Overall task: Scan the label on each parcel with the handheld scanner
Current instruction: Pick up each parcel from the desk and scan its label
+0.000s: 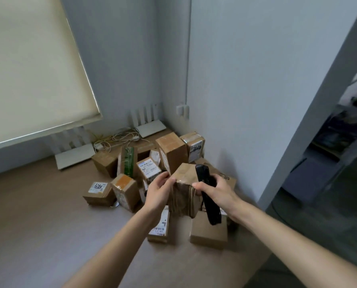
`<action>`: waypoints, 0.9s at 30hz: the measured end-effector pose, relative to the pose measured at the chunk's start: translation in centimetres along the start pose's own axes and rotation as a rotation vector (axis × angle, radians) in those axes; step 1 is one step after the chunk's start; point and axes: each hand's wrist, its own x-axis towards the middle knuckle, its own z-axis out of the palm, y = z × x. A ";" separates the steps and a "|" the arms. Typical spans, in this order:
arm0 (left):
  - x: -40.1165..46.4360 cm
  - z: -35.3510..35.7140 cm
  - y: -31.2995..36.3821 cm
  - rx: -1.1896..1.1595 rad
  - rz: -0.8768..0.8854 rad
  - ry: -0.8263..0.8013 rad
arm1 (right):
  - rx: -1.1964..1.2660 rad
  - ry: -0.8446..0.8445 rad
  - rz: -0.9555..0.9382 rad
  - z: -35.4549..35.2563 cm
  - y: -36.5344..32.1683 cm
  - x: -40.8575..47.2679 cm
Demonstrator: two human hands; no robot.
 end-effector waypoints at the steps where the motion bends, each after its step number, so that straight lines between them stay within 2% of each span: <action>1: -0.7 -0.1 0.9 -0.020 0.024 -0.026 | 0.000 0.012 -0.016 0.0 -1.0 -0.6; 7: -5.1 -2.0 5.4 -0.009 0.170 -0.135 | -0.004 0.149 -0.069 -0.1 -5.7 -3.8; 14: -10.8 -5.5 8.5 -0.147 0.246 -0.192 | -0.036 0.187 -0.147 2.5 -8.8 -8.7; 19: -14.2 -9.1 7.6 -0.114 0.336 -0.077 | -0.125 0.173 -0.188 5.1 -9.6 -12.4; 22: -16.4 -11.1 7.5 -0.027 0.360 -0.068 | -0.191 0.178 -0.225 6.7 -9.9 -14.7; 27: -19.7 -13.8 7.6 -0.074 0.345 -0.075 | -0.189 0.126 -0.277 8.8 -11.1 -18.2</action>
